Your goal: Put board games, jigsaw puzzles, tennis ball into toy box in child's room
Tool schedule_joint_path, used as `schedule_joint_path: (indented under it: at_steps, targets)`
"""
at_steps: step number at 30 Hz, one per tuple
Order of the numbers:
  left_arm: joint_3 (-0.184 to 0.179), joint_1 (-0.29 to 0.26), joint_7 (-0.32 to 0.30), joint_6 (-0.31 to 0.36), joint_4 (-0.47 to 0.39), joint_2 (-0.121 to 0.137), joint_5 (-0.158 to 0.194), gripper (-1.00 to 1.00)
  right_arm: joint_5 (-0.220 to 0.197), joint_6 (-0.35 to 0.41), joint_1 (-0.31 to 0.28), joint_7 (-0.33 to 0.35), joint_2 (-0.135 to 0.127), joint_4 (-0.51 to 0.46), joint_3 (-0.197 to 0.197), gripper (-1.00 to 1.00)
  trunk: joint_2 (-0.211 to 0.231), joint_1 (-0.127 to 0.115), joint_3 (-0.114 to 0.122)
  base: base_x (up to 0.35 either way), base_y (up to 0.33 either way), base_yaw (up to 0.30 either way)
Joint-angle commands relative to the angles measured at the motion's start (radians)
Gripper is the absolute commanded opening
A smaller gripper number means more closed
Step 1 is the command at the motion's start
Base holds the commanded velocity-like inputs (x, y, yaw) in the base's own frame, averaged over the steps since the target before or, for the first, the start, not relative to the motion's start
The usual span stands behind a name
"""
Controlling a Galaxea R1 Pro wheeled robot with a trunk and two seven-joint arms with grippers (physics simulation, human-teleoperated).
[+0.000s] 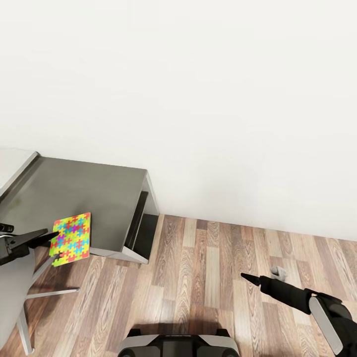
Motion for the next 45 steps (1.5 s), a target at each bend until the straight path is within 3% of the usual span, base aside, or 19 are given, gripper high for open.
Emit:
schedule_joint_path:
  at_steps: [1,14,45]
  targets:
    - [0.0,0.0,-0.004,0.011,0.0,0.0,-0.001,1.0,-0.004,0.006,0.0,0.001,0.0,0.0,-0.001,1.0,-0.002,0.001,-0.001,0.0,0.0,0.0]
    - [0.0,0.0,-0.004,0.011,-0.001,0.0,-0.004,1.0,-0.004,0.005,0.0,0.002,0.002,0.0,-0.002,1.0,-0.002,0.001,0.001,0.0,0.0,0.0]
    - [0.0,0.0,-0.004,0.011,-0.002,-0.016,-0.003,1.0,-0.004,-0.001,0.0,0.001,0.015,0.0,-0.003,1.0,-0.002,0.001,0.051,-0.009,0.043,0.0]
